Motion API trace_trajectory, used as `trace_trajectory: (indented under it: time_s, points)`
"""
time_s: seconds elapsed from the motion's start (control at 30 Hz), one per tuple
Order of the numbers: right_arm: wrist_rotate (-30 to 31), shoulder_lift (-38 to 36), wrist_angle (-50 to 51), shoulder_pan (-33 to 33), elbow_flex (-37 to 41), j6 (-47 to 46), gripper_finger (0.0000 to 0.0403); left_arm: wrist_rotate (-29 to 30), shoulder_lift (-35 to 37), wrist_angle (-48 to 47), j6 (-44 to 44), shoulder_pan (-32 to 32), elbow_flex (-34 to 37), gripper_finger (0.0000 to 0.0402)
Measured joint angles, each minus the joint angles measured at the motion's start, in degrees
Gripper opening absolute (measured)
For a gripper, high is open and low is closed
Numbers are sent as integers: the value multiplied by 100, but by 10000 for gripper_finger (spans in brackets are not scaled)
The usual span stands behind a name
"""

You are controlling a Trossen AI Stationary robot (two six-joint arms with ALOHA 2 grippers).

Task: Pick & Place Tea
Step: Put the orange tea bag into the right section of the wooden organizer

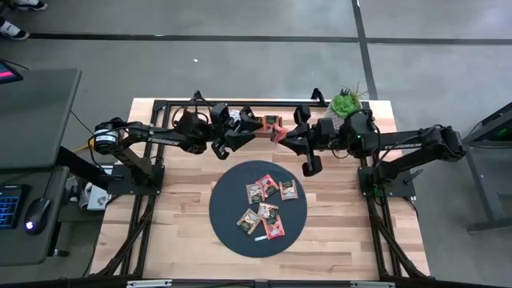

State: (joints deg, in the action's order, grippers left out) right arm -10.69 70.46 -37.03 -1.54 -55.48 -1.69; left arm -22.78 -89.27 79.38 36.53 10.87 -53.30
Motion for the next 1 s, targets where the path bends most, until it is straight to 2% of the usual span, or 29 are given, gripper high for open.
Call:
trace_trajectory:
  time_s: [0.13, 0.33, 1.0]
  points:
    - [67, 2, 3, 2, 0, 0, 8, -187, 0, -269, -7, -2, -192, 206]
    - [126, 4, 141, 2, 0, 4, 8, -128, 0, -920, -3, -5, -229, 206]
    - [225, 4, 496, 2, 2, 17, 8, 43, 0, -1159, -26, -238, -229, 206]
